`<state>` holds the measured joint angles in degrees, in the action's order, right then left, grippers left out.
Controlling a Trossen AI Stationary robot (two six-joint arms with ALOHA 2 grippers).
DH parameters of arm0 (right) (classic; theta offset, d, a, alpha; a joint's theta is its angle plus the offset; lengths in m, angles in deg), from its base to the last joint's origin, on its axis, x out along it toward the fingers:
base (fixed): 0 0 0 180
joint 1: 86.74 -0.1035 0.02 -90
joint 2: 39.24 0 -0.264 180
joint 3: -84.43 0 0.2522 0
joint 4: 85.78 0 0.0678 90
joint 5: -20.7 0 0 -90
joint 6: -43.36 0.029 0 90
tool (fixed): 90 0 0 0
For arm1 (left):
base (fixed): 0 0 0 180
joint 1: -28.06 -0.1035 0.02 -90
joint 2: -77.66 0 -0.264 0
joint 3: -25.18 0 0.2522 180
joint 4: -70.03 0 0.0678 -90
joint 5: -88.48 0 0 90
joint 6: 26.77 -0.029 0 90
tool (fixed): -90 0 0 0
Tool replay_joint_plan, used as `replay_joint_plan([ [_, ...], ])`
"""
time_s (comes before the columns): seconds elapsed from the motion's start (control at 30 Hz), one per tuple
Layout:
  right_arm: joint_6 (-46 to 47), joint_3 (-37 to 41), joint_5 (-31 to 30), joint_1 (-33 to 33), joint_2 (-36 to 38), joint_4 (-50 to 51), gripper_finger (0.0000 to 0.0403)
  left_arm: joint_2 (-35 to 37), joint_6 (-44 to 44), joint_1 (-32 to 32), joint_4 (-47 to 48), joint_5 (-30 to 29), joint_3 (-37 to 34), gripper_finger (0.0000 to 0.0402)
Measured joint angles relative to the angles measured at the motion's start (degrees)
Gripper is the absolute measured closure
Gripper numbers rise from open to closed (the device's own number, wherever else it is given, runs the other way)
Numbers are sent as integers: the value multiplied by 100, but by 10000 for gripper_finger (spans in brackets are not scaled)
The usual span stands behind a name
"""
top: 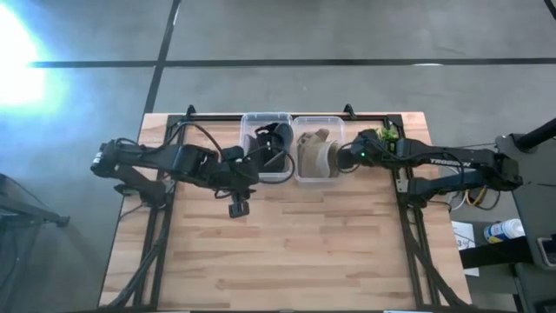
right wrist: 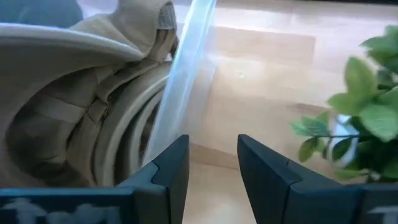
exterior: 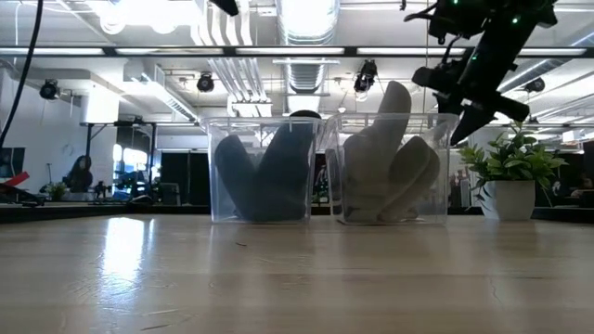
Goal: Pick & Place hat
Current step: Adjust the transparent bins
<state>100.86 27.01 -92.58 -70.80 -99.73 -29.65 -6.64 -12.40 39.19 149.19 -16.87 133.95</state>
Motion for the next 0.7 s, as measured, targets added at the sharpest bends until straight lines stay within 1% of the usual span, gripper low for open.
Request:
replay_joint_plan([
  [0.1,-171,-170,-5,27,64,330,271,25,80,51,30,-7,-117,259],
  [0.17,-177,-407,42,-68,213,738,271,66,120,94,38,-10,-208,259],
  [0.23,-44,-649,97,-275,368,1234,271,105,201,149,44,-29,-301,259],
  [0.3,280,-811,343,-566,477,1467,271,113,260,210,53,-72,-357,259],
  [0.4,782,-788,1197,-1029,395,1412,271,113,287,301,63,-193,-408,259],
  [0.47,1265,-655,1508,-1464,155,1345,271,115,339,337,72,-291,-483,259],
  [0.6,2075,-559,1513,-2386,-377,572,271,121,560,389,180,-306,-751,259],
  [0.7,2377,-560,1270,-2769,-846,-172,271,142,698,472,211,-309,-998,259],
])
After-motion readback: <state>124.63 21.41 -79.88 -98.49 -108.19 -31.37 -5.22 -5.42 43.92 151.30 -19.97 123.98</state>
